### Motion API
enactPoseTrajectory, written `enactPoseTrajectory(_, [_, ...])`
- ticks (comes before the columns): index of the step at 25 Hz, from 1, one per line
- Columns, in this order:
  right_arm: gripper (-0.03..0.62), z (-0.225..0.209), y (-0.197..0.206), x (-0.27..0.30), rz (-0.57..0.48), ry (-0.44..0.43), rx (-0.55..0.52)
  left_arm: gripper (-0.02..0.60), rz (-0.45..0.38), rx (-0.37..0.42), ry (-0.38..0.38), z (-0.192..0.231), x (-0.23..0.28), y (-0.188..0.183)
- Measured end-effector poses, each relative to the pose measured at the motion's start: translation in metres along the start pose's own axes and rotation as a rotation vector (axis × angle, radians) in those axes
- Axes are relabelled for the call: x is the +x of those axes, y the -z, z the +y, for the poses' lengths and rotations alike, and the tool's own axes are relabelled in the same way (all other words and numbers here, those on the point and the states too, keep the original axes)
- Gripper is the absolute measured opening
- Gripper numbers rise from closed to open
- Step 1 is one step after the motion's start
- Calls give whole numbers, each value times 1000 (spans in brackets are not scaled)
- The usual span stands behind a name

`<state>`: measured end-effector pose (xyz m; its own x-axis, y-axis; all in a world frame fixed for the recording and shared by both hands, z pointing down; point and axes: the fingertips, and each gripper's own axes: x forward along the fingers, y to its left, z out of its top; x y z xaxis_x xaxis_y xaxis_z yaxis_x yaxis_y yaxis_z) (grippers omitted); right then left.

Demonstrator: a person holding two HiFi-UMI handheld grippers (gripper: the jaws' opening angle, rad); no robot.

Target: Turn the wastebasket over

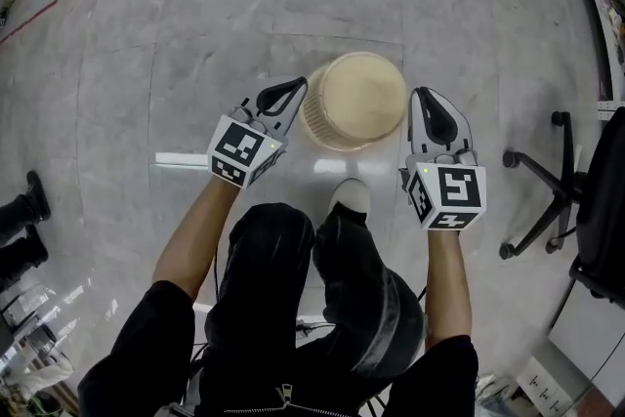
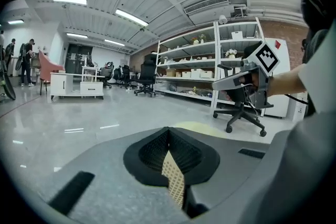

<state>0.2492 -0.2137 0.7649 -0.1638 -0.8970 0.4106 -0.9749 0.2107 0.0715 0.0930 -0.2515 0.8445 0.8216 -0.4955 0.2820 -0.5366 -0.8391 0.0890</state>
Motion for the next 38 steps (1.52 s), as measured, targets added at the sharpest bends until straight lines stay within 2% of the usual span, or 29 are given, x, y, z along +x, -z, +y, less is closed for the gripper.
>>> enactPoseTrajectory(4, [23, 3, 33, 20, -3, 26, -33, 5, -16, 4, 20, 10, 6, 37])
enactPoseTrajectory(6, [86, 7, 51, 36, 16, 2, -32, 5, -17, 7, 28, 17, 5, 54])
enactPoseTrajectory(8, [118, 2, 73, 46, 52, -22, -9, 5, -9, 21, 41, 13, 6, 67])
enactPoseTrajectory(11, [155, -12, 102, 47, 77, -43, 93, 5, 12, 40, 58, 4, 12, 83])
enactPoseTrajectory(13, [175, -19, 116, 47, 79, -38, 151, 5, 22, 26, 51, 4, 12, 96])
enactPoseTrajectory(16, [178, -27, 129, 44, 71, -28, 240, 5, 43, -13, 44, 3, 13, 119])
enactPoseTrajectory(20, [166, -27, 130, 46, 31, -82, 404, 5, 65, -47, 41, 9, 12, 140])
enactPoseTrajectory(24, [164, -33, 133, 43, 6, -86, 444, 6, 105, -65, 59, 10, 12, 160])
enactPoseTrajectory(27, [164, -45, 136, 38, -11, -68, 490, 8, 128, -120, 92, 6, 15, 174])
enactPoseTrajectory(28, [164, -49, 138, 36, -17, -62, 506, 19, 140, -140, 102, 4, 17, 180])
enactPoseTrajectory(31, [164, -61, 142, 27, -24, -33, 514, 143, 199, -178, 151, -8, 28, 199])
enactPoseTrajectory(34, [163, -75, 148, 18, -44, -39, 600, 173, 250, -193, 205, -26, 43, 218])
enactPoseTrajectory(38, [150, -83, 147, 11, -102, -141, 736, 176, 254, -223, 244, -46, 59, 229])
